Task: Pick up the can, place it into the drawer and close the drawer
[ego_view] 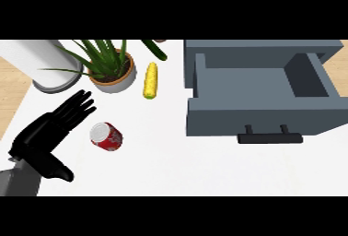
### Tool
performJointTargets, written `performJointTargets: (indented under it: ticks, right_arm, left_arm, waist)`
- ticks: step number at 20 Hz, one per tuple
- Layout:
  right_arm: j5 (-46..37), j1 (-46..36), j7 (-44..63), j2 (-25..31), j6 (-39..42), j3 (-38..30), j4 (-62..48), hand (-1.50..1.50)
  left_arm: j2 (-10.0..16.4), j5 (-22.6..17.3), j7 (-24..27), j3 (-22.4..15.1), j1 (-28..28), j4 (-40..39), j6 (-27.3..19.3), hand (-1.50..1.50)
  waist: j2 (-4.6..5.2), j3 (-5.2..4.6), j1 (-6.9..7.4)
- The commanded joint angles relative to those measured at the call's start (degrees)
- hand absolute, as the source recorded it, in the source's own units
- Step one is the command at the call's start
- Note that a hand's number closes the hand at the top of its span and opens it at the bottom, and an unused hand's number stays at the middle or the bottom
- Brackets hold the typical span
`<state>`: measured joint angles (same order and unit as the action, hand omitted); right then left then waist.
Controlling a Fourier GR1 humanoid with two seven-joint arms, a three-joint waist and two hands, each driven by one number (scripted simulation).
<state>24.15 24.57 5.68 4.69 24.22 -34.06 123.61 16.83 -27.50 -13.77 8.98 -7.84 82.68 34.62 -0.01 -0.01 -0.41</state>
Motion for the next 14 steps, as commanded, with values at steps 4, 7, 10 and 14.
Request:
performJointTargets:
  ticks: [4,7,10,14]
  right_arm:
    - [2.7,0.6,1.7,0.7,2.6,-2.7,0.9,-1.50]
    - [3.9,0.4,1.9,0.1,3.4,-4.5,0.9,-1.50]
    - [-1.3,-0.6,0.3,-3.8,3.4,-1.7,0.3,-1.50]
    - [0.3,1.4,0.7,-4.5,4.8,-3.0,2.7,-1.50]
  left_arm:
    - [-1.9,12.6,16.0,1.2,-1.7,-14.9,1.4,-1.50]
    - [-1.6,12.7,15.2,1.8,-5.1,-17.7,-0.3,-1.50]
    - [1.9,13.5,19.6,3.4,-6.2,-24.3,4.1,-1.50]
    - [2.4,19.9,29.3,3.3,-8.3,-34.0,2.9,-1.50]
  waist:
    - [0.10,-0.05,-0.36]
    - [0.04,-0.02,-0.24]
    - [0.08,-0.02,-0.14]
    - [0.12,-0.05,-0.42]
